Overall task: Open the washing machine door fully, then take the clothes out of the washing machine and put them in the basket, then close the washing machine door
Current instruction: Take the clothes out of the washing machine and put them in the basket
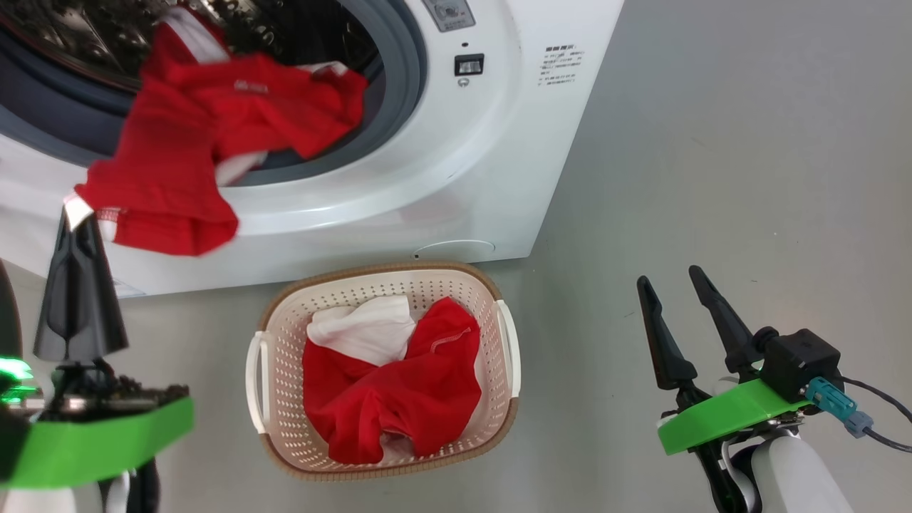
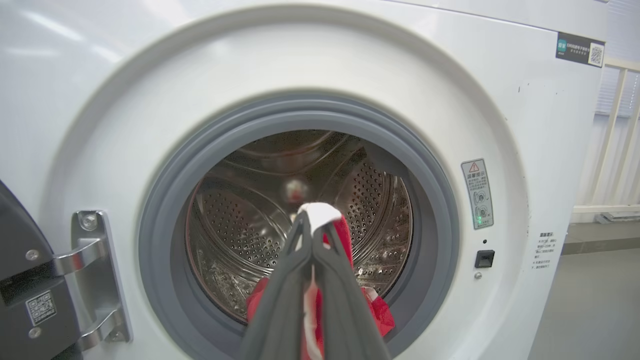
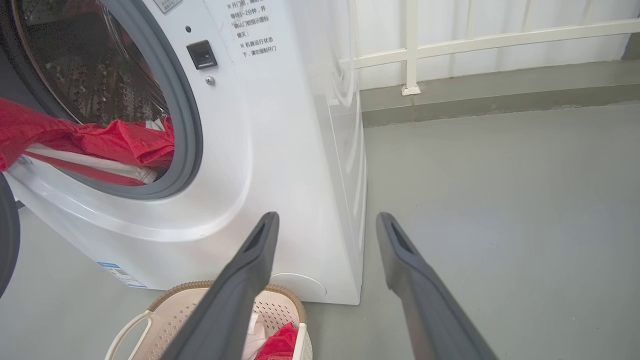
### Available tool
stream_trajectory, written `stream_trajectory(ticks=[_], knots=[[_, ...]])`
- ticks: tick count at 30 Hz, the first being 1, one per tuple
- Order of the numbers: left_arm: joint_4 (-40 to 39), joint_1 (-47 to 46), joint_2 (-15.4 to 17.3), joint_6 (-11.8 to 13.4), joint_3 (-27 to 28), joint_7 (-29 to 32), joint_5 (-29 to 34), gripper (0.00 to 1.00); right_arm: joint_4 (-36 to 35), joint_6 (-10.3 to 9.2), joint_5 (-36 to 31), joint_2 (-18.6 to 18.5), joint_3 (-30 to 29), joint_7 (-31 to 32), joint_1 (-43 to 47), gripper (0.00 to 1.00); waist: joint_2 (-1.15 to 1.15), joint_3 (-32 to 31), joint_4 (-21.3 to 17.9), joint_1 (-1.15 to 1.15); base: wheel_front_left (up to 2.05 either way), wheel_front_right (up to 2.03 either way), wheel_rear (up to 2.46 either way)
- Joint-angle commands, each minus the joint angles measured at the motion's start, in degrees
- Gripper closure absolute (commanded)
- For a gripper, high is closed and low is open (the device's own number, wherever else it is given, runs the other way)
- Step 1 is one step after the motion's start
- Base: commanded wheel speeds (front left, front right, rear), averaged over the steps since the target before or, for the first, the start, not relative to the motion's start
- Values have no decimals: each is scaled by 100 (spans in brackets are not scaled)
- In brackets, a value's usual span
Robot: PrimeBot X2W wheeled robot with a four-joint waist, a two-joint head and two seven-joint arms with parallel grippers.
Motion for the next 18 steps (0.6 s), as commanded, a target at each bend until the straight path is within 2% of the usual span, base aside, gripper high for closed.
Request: stream_trajectory(ticks=[1, 5, 8, 18], knots=[[-359, 139, 85, -16, 96, -44, 82, 100, -111, 9, -85, 7, 135, -69, 108, 0, 0, -11, 2, 0, 0, 0, 0], [-587, 335, 67, -16, -87, -44, 128, 100, -113, 9, -83, 2, 148, -69, 134, 0, 0, -17, -15, 0, 0, 0, 0], [-410, 464, 56, -16, -262, -44, 69, 100, -117, 9, -80, 3, 167, -69, 137, 0, 0, -4, -50, 0, 0, 0, 0], [1374, 296, 130, -16, -895, -44, -106, 100, -137, 9, -67, 14, 258, -69, 52, 0, 0, 188, -196, 0, 0, 0, 0]])
